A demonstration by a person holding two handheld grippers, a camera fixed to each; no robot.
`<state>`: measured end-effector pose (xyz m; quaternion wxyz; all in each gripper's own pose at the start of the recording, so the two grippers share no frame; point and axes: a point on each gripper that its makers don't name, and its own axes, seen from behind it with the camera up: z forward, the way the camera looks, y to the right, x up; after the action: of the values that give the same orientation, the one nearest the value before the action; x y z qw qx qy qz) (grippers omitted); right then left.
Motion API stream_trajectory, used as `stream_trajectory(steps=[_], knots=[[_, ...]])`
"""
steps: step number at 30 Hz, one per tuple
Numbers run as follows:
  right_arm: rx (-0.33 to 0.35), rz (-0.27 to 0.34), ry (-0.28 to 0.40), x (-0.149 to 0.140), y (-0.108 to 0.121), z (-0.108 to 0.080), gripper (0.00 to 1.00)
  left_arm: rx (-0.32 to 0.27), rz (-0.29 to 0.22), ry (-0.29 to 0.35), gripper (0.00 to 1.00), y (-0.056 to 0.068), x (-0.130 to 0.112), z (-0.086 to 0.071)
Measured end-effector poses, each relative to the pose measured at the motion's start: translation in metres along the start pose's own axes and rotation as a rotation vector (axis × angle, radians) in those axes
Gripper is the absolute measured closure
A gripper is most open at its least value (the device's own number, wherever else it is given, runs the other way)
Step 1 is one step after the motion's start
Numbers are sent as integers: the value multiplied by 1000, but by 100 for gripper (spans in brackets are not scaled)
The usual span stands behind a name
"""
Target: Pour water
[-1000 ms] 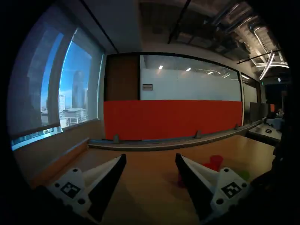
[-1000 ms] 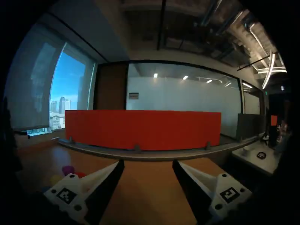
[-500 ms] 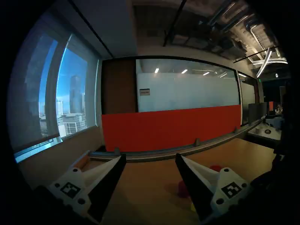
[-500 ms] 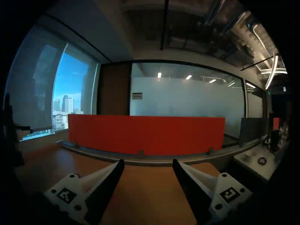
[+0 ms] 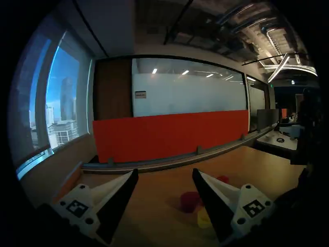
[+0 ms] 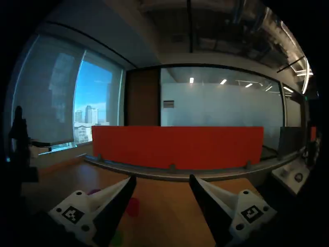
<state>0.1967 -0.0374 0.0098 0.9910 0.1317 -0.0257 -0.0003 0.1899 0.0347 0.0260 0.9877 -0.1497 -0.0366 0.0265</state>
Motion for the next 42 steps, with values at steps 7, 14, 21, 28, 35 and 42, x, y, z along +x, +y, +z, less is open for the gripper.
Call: stream_trajectory(steps=[7,14,21,28,35,42], knots=[[162,1,-5,5,-28,-4,1,-158,-14,12,3,33,3,-5],[294,20,12,15,-56,-14,1,-276,-35,28,3,56,8,-11],[361,-16,-29,5,-74,-18,1,-346,-55,-10,3,67,-1,-14],[435,-83,-116,-19,-92,-22,1,-422,-27,-62,3,85,-17,-21],[468,-138,-179,-37,-97,-25,1,-452,3,-103,3,93,-35,-23],[491,-156,-226,-58,-101,-27,0,-480,15,-128,3,99,-52,-25]])
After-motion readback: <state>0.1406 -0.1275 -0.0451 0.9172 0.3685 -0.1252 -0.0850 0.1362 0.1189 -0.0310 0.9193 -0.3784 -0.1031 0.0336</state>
